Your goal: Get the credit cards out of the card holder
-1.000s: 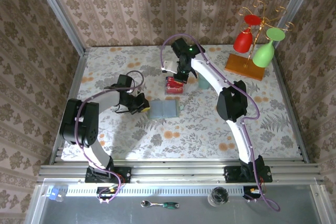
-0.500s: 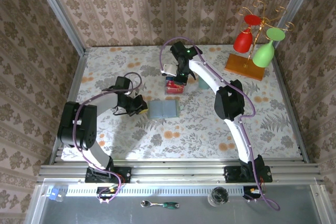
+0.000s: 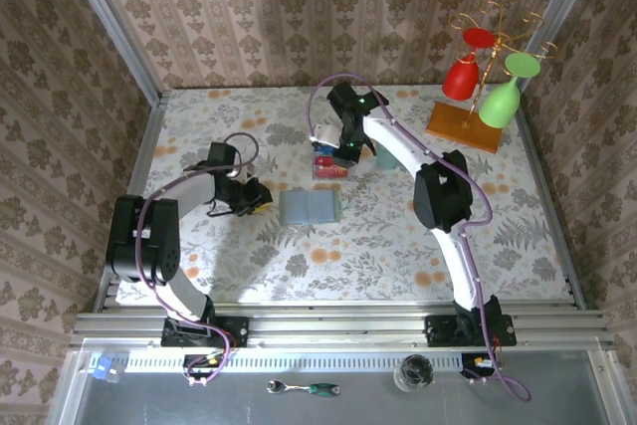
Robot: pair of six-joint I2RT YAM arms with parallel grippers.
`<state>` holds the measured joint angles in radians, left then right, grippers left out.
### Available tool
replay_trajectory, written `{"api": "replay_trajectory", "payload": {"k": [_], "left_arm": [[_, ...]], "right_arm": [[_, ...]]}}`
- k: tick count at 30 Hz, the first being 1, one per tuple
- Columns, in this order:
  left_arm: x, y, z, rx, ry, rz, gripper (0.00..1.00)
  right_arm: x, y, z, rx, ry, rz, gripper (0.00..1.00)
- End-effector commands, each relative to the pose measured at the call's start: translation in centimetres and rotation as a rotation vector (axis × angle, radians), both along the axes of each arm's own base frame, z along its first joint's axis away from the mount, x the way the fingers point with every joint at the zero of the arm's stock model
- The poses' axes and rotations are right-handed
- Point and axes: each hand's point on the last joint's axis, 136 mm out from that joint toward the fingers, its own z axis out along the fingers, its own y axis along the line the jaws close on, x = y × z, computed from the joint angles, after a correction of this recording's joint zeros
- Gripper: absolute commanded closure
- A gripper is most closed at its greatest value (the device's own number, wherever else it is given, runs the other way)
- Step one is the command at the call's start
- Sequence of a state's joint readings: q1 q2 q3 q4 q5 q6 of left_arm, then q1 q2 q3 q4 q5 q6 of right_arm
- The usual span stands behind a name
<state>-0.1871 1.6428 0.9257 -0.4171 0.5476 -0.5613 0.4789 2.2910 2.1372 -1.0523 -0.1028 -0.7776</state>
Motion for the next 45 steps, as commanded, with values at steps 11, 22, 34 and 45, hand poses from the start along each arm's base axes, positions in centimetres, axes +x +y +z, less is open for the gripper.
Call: {"api": "replay_trajectory", "payload": {"k": [11, 22, 34, 45], "left_arm": [[3.0, 7.6, 0.6, 0.233, -0.104, 0.045, 0.31], [4.3, 15.2, 1.9, 0.602, -0.250, 0.123, 0.00], [7.0, 18.5, 4.3, 0.818, -0.623, 0.202, 0.01], [9.4, 16.5, 4.8, 0.762, -0.956, 0.153, 0.00]], "right_arm": [[-1.6, -4.4, 6.5, 0.204, -0.281, -0.348, 0.16], [-3.2, -14.5, 4.0, 0.230, -0.463, -0.786, 0.00], [-3.1, -23.6, 1.7, 0.350, -0.680, -1.151, 0.00], [-3.0, -25.1, 0.4, 0.440, -0.741, -1.198, 0.00]]}}
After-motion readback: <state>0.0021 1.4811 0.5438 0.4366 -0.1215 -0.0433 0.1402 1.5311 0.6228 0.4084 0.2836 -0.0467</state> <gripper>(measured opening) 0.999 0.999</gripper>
